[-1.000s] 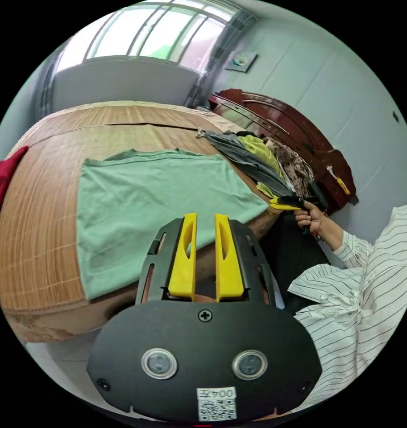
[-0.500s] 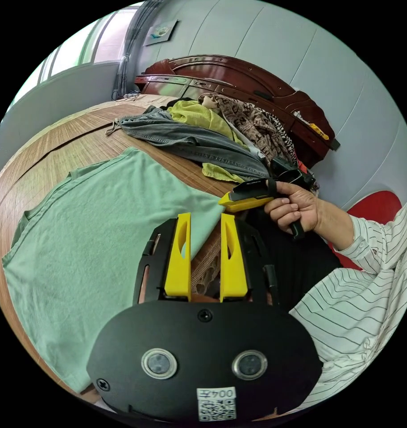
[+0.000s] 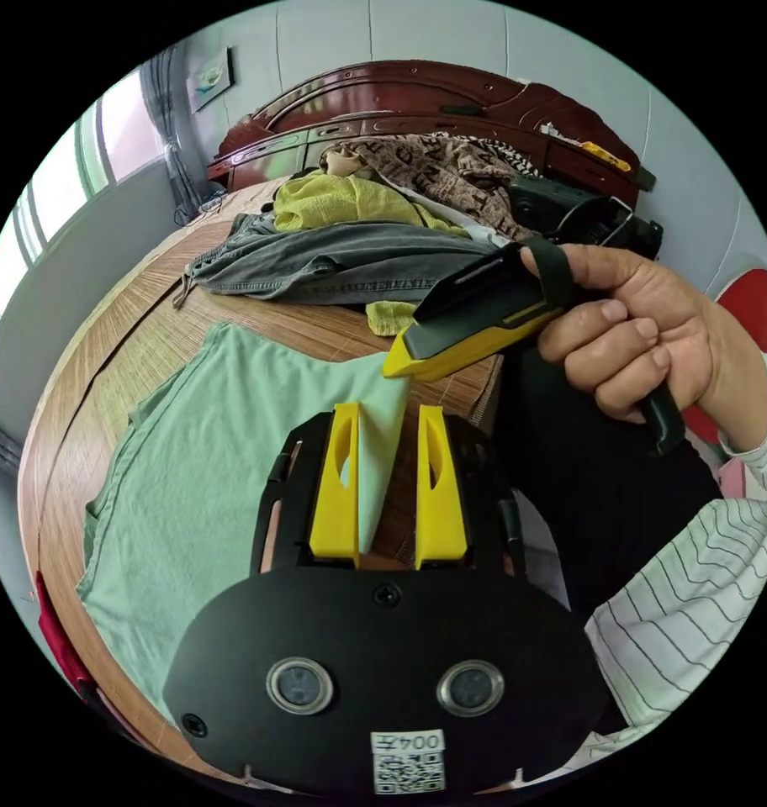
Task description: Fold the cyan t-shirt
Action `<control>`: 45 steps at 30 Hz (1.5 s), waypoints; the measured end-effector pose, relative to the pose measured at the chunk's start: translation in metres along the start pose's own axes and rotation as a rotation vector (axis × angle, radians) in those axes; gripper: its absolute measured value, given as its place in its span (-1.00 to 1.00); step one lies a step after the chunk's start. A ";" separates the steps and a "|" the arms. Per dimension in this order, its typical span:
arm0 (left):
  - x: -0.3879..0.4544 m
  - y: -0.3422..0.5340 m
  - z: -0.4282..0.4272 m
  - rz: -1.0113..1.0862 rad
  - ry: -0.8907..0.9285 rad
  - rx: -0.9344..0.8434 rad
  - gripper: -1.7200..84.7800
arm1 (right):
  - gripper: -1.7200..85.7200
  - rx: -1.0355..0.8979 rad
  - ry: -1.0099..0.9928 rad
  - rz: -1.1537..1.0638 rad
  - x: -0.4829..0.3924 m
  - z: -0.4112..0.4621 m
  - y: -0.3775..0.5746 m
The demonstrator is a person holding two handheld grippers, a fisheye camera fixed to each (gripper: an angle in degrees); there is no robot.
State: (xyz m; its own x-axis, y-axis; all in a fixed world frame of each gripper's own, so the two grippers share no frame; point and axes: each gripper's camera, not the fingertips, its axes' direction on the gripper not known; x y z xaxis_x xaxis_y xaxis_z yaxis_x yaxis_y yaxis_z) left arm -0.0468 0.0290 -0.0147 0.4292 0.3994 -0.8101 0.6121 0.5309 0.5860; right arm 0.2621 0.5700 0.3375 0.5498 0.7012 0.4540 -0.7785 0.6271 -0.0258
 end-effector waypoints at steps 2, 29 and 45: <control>0.006 -0.004 0.003 -0.007 -0.050 0.003 -0.81 | -0.91 -0.008 -0.023 -0.027 -0.004 0.003 -0.004; -0.074 0.020 -0.071 -0.455 0.112 0.277 -0.93 | -0.58 -0.214 -0.020 0.049 -0.027 0.142 -0.244; -0.145 0.078 -0.164 -0.634 0.141 0.397 -0.93 | -0.93 -0.200 0.063 -0.060 -0.125 0.215 -0.296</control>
State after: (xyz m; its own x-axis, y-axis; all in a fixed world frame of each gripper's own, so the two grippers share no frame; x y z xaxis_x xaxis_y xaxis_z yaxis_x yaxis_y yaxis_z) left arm -0.1699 0.1348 0.1511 -0.1571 0.2132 -0.9643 0.9177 0.3923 -0.0628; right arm 0.3589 0.2237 0.4798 0.6161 0.6766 0.4034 -0.6718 0.7187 -0.1794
